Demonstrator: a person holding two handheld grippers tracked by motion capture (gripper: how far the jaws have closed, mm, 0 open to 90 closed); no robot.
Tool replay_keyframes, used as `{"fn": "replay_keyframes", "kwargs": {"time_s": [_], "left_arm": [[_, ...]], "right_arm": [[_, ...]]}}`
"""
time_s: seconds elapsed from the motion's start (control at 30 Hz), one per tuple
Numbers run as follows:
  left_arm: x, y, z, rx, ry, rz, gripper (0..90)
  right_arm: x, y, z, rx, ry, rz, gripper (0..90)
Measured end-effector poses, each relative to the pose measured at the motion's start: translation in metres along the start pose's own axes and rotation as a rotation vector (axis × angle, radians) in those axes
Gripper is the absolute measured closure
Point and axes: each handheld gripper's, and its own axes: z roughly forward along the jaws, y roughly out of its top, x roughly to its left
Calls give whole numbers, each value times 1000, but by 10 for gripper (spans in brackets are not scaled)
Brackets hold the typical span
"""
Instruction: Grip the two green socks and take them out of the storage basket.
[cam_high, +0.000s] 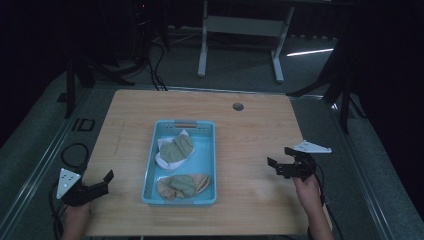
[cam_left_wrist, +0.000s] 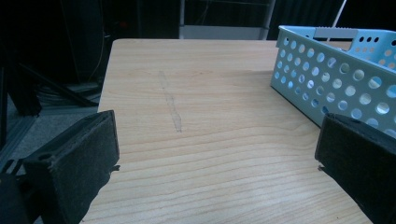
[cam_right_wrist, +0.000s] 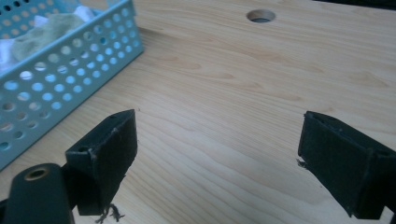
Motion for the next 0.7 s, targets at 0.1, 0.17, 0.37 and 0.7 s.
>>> {"fn": "replay_keyframes", "kwargs": {"time_s": [0.1,0.17,0.37,0.7], "left_arm": [[0,0,0,1,0,0,0],[0,0,0,0,1,-1,0],[0,0,0,0,0,-1,0],[0,0,0,0,-1,-1,0]], "right_arm": [[4,3,2,-1,4,-12,118],[7,6,3,-6,20,-20,118],[20,15,9,-9,46,-48,118],[46,29,26,-6,132,-107,118]]}}
